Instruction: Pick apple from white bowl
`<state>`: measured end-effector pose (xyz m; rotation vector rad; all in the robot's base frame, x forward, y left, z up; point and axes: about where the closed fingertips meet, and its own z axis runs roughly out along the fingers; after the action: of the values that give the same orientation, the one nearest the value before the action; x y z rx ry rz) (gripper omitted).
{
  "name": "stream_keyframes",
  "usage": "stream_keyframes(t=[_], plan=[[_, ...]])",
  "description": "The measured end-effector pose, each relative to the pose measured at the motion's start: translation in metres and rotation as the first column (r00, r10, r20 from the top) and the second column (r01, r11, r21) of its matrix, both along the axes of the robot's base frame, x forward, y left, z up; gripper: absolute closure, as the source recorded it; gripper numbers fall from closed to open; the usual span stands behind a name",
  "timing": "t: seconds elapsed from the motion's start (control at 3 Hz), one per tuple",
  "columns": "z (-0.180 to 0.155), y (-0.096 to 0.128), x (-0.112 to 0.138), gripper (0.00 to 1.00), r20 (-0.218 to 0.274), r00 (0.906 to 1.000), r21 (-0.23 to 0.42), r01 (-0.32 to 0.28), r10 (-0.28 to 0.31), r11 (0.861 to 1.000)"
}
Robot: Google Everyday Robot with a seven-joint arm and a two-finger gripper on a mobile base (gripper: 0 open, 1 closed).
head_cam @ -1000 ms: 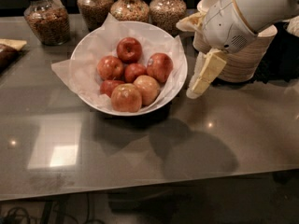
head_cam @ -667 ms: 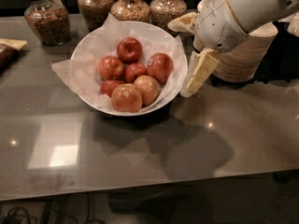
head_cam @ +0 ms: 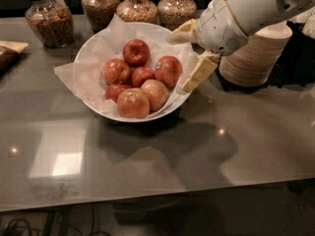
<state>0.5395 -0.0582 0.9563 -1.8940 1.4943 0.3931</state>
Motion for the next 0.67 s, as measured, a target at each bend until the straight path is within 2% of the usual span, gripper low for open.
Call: stream_keyframes(t=[0.67], plan=[[-0.012,-0.007,0.021,0.17,-0.003,0.9998,-0.02,0.017,-0.017,1.0]])
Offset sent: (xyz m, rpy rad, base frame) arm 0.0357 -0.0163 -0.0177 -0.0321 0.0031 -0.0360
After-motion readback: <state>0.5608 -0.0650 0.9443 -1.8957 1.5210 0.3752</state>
